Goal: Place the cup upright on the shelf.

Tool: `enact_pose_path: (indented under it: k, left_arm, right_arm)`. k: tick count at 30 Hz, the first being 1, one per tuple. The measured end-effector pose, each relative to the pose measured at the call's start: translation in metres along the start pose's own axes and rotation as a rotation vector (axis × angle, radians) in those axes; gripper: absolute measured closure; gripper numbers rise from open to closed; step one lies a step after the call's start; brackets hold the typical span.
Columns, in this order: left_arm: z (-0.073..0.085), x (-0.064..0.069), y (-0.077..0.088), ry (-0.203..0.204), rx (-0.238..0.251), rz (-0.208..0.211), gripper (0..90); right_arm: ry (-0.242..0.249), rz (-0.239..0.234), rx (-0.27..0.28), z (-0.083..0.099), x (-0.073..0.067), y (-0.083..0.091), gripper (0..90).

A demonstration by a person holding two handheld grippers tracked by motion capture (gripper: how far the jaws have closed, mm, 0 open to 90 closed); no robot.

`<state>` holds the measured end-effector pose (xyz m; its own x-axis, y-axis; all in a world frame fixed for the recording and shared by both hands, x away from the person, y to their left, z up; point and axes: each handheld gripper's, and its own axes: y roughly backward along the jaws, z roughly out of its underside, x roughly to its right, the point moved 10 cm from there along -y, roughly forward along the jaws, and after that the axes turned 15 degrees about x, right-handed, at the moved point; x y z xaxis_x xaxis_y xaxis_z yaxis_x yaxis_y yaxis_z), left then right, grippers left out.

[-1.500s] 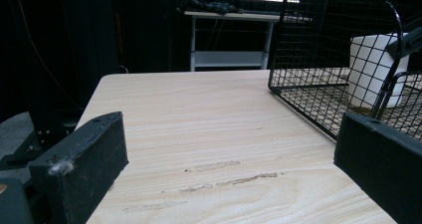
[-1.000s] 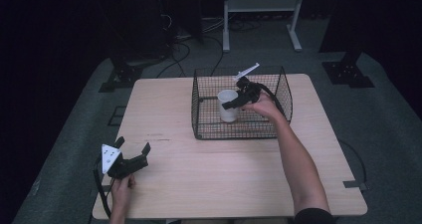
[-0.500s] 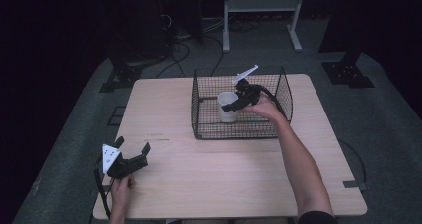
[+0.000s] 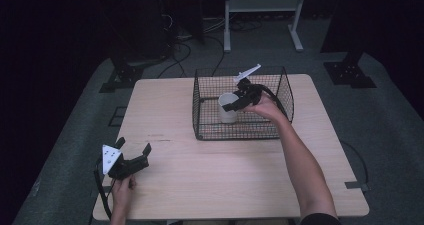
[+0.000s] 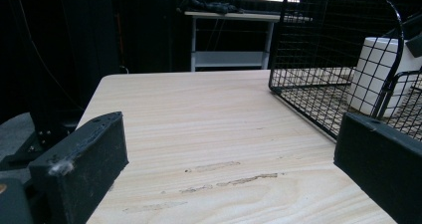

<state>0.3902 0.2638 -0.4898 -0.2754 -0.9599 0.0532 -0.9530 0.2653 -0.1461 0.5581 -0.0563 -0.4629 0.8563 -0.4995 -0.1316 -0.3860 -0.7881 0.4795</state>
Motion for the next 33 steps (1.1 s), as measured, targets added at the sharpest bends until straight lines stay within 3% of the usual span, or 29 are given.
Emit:
enact_pose_path:
  k: [14,25,33]
  left_arm:
    - [0.0,0.0,0.0,-0.003,0.0,0.004,0.0]
    - [0.0,0.002,0.0,-0.009,-0.001,0.008,0.0]
    - [0.0,0.002,0.001,-0.007,-0.002,0.008,0.0]
  right_arm:
    - [-0.047,-0.014,0.117,-0.024,-0.002,0.023,12.5]
    - [-0.065,-0.003,0.147,-0.03,-0.006,0.039,12.5]
    - [-0.064,-0.025,0.18,-0.035,-0.014,0.052,12.5]
